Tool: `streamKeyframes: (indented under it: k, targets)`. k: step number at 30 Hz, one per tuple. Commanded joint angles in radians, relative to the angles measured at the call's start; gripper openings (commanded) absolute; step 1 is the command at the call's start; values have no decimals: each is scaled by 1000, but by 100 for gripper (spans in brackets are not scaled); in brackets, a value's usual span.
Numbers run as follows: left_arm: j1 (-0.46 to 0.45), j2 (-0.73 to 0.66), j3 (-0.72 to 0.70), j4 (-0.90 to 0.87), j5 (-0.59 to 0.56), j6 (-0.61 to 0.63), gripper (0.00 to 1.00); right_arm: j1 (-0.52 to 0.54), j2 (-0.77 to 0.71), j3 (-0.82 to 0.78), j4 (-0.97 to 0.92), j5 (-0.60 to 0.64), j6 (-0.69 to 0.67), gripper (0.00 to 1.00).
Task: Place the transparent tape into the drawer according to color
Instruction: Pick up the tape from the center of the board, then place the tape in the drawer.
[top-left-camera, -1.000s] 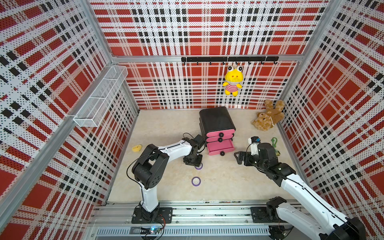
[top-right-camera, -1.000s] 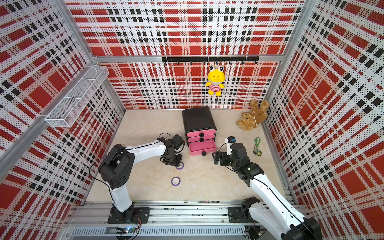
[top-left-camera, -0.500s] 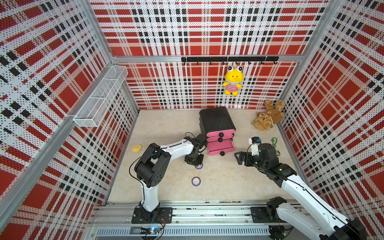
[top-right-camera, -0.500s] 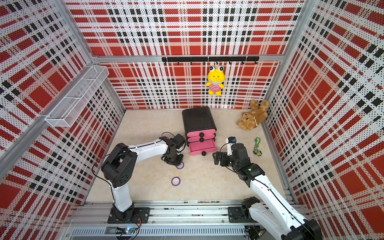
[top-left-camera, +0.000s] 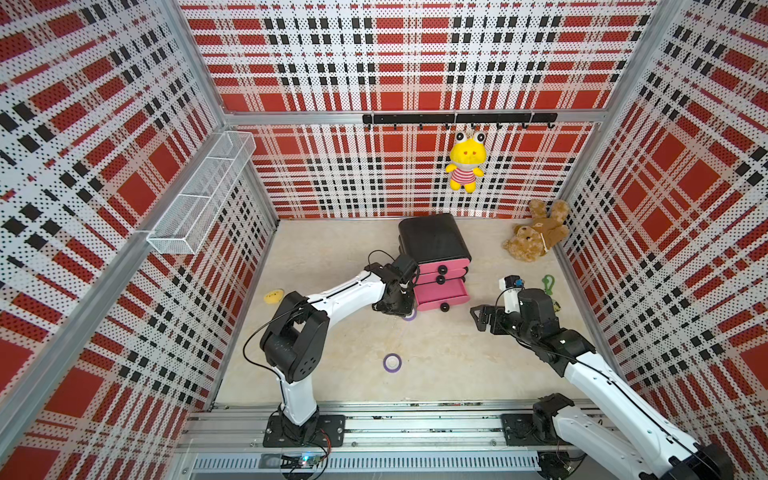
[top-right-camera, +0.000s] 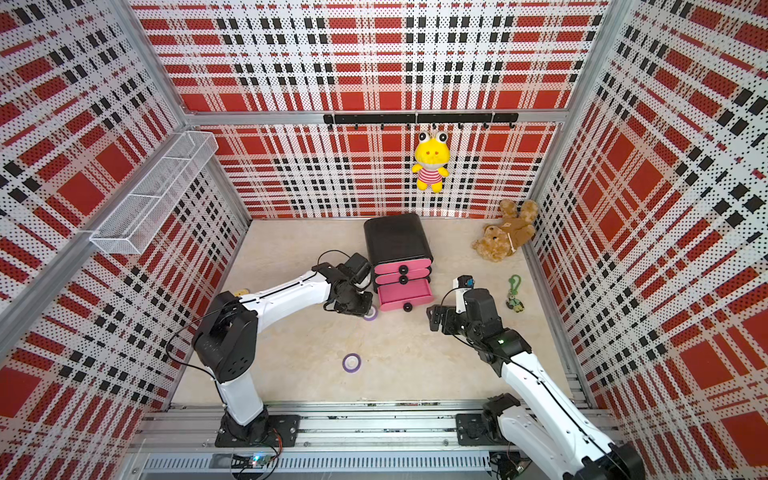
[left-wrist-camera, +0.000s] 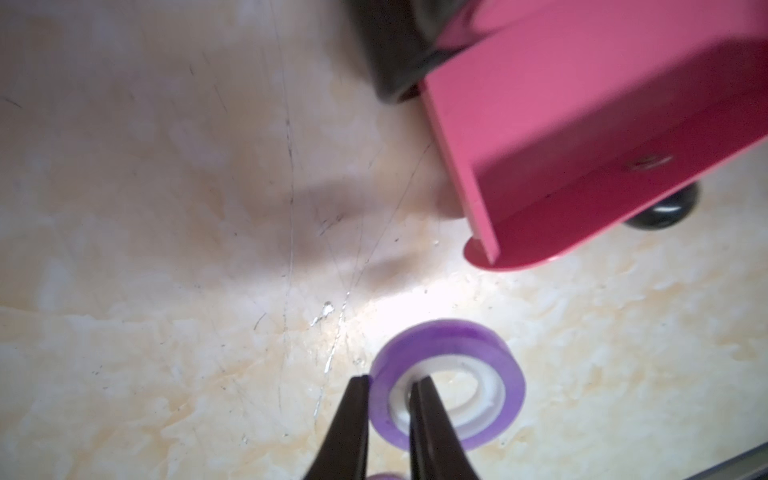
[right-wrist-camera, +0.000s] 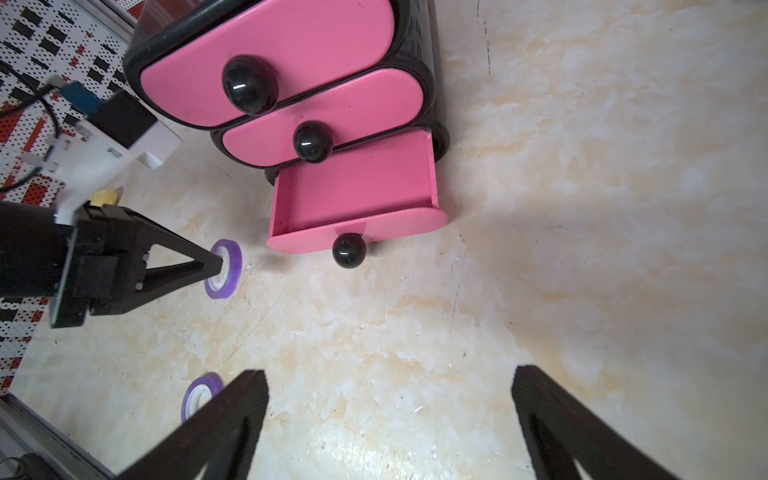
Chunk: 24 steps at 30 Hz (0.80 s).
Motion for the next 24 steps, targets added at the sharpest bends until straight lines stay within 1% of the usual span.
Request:
streamKeyframes:
  k: [1, 5, 8, 16, 19, 24]
  targets:
    - [-14, -54, 8, 40, 17, -62, 0, -14, -25, -13, -9, 3, -2, 100]
    - [-27, -78, 4, 99, 24, -118, 0, -17, -37, -14, -8, 7, 2, 100]
    - [-43, -74, 28, 131, 21, -146, 0, -19, -41, -10, -8, 7, 3, 100]
    - [-93, -4, 121, 142, -31, -172, 0, -23, -44, -7, -12, 5, 1, 100]
    - [-110, 13, 141, 145, -64, -185, 0, -26, -50, -8, -15, 7, 1, 100]
    - [-147, 38, 152, 150, -169, -192, 0, -30, -59, -12, -16, 7, 1, 100]
